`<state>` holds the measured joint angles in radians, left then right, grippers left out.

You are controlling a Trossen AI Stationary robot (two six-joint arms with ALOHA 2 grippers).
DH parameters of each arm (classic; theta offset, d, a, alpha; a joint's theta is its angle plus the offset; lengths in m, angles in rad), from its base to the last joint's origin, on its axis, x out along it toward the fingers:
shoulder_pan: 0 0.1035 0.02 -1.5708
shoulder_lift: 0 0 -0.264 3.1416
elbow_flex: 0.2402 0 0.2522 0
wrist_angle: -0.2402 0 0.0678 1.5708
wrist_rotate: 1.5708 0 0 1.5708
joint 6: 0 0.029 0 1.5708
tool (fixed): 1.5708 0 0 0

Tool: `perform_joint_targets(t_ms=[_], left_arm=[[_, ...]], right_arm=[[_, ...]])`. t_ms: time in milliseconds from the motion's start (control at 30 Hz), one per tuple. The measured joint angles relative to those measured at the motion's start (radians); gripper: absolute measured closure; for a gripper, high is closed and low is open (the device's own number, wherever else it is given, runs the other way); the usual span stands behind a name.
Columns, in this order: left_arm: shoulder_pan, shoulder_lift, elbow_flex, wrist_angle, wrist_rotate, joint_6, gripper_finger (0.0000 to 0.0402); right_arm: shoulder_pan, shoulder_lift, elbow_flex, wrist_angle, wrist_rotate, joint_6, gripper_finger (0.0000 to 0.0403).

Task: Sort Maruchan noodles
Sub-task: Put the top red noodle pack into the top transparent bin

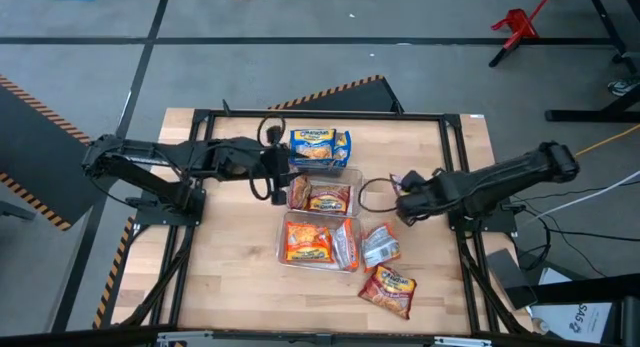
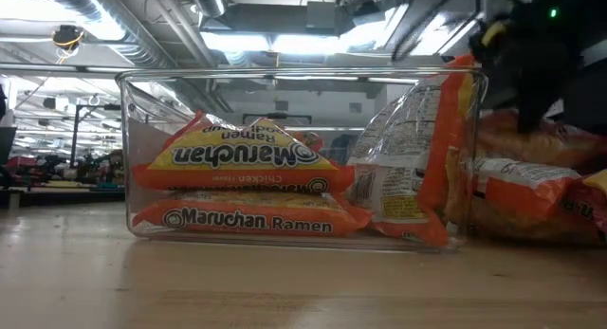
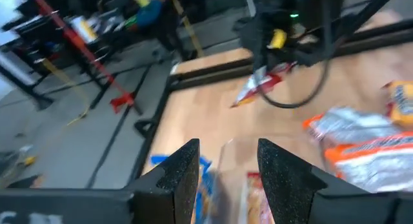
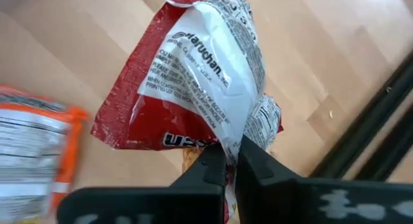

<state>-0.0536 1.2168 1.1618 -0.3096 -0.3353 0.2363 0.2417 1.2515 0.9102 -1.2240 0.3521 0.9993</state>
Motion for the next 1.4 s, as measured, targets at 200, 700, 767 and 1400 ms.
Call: perform_joint_targets(t_ms=[200, 700, 767, 1400], left_arm=[[0.061, 0.043, -0.001, 0.075, 0.184, -0.030, 0.0243], [0.184, 0.306, -0.001, 0.504, 0.552, -0.138, 0.0181], [0.198, 0.323, -0.001, 0.523, 0.587, -0.165, 0.0176], [0.216, 0.377, 0.000, 0.838, 0.843, -0.268, 0.0173]], right_arm=[[0.001, -0.132, 0.098, 0.018, 0.065, -0.040, 0.0403], [0.001, -0.196, 0.386, 0.312, 0.044, -0.466, 0.0403], [0.001, -0.196, 0.387, 0.323, 0.006, -0.482, 0.0403], [0.000, -0.187, 0.388, 0.501, -0.144, -0.616, 0.0403]])
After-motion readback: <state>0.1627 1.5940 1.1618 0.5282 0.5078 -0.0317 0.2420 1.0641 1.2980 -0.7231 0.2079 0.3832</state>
